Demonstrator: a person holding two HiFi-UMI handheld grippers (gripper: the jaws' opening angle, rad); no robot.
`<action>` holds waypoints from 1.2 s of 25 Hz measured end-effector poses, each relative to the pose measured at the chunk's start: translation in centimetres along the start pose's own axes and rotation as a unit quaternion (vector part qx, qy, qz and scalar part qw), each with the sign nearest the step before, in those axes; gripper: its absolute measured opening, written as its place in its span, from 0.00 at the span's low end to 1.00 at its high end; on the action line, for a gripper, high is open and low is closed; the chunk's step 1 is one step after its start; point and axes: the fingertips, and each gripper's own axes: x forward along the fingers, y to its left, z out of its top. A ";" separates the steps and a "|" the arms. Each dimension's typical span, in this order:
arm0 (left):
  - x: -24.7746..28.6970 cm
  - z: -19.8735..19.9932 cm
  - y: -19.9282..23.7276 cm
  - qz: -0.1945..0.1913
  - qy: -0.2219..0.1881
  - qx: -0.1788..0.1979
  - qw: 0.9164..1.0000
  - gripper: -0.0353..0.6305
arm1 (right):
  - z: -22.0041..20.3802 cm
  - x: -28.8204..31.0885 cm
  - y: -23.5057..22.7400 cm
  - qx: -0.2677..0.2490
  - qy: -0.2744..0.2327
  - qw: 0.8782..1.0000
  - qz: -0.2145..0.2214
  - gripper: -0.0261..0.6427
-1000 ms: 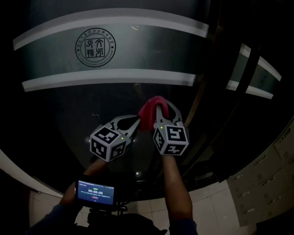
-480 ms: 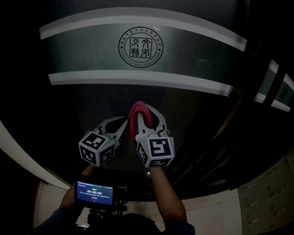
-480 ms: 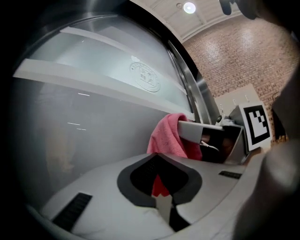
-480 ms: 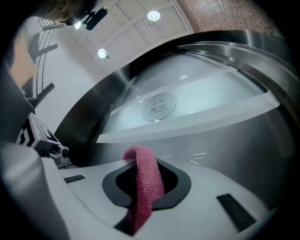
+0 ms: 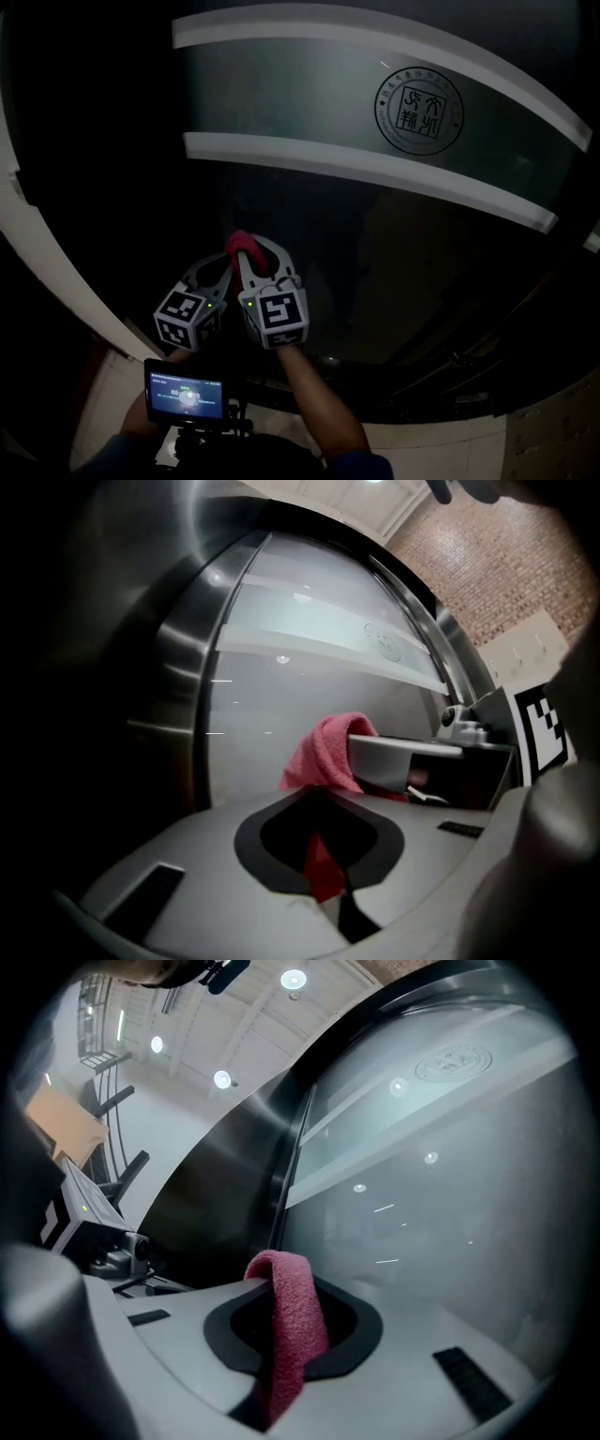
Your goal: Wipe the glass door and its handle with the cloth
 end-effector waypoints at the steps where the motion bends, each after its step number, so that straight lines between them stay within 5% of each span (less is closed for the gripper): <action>1: -0.5 -0.7 1.2 0.009 0.006 0.003 1.000 0.07 | -0.6 0.9 1.1 0.006 0.003 1.000 0.008 0.08; 6: -1.4 -3.8 3.7 0.019 0.038 0.000 0.999 0.07 | -3.5 2.5 3.2 0.026 0.020 0.999 0.010 0.08; 11: 0.6 -4.6 0.2 -0.018 0.045 -0.002 0.999 0.07 | -4.8 -0.1 0.0 0.019 0.031 0.999 -0.029 0.08; 19: 7.8 -3.4 -13.9 -0.121 0.035 -0.007 0.992 0.07 | -3.7 -11.3 -11.9 -0.008 0.051 0.990 -0.133 0.08; 30: 13.8 0.2 -32.6 -0.220 0.007 0.003 0.976 0.07 | 0.4 -30.1 -28.3 -0.019 0.049 0.956 -0.288 0.08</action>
